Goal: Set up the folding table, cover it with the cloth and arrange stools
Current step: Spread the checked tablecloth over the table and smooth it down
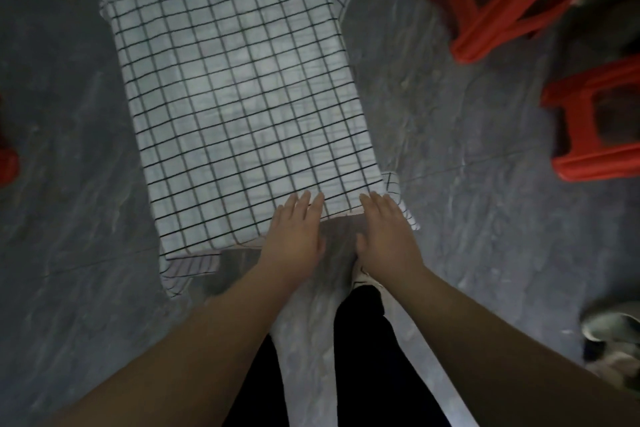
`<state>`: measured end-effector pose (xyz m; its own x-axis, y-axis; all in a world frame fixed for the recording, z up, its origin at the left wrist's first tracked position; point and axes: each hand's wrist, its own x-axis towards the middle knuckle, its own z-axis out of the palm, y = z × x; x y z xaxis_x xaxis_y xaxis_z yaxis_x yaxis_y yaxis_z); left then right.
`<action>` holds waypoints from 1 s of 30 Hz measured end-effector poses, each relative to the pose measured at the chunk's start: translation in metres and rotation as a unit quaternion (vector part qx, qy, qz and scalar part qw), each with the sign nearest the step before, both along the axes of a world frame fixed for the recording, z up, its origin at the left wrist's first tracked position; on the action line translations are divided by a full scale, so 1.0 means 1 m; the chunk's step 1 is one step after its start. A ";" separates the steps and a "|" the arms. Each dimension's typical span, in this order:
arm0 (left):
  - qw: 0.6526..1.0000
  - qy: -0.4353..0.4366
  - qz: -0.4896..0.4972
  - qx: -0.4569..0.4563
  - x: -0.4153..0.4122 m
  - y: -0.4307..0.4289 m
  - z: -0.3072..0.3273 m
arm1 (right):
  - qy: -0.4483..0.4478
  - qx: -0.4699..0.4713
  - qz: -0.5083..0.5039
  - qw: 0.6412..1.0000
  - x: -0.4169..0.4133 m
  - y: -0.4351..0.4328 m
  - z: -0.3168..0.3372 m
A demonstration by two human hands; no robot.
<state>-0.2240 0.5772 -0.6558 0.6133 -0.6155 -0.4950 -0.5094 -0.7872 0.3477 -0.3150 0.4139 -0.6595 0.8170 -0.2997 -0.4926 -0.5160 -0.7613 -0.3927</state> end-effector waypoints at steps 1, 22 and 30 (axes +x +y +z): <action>1.000 -0.006 -0.004 0.003 -0.004 -0.012 -0.005 | 0.005 0.018 -0.013 1.000 -0.007 -0.015 -0.003; 0.992 -0.126 -0.004 -0.009 -0.002 -0.053 -0.110 | -0.056 0.143 -0.065 0.986 0.016 -0.084 -0.110; 0.998 -0.054 0.000 0.019 0.003 -0.062 -0.088 | 0.036 0.171 -0.053 0.983 0.038 -0.093 -0.089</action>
<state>-0.2209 0.5154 -0.7434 0.6646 -0.5971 -0.4492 -0.5424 -0.7990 0.2596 -0.2768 0.3206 -0.7487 0.7493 -0.1875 -0.6351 -0.6209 -0.5322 -0.5755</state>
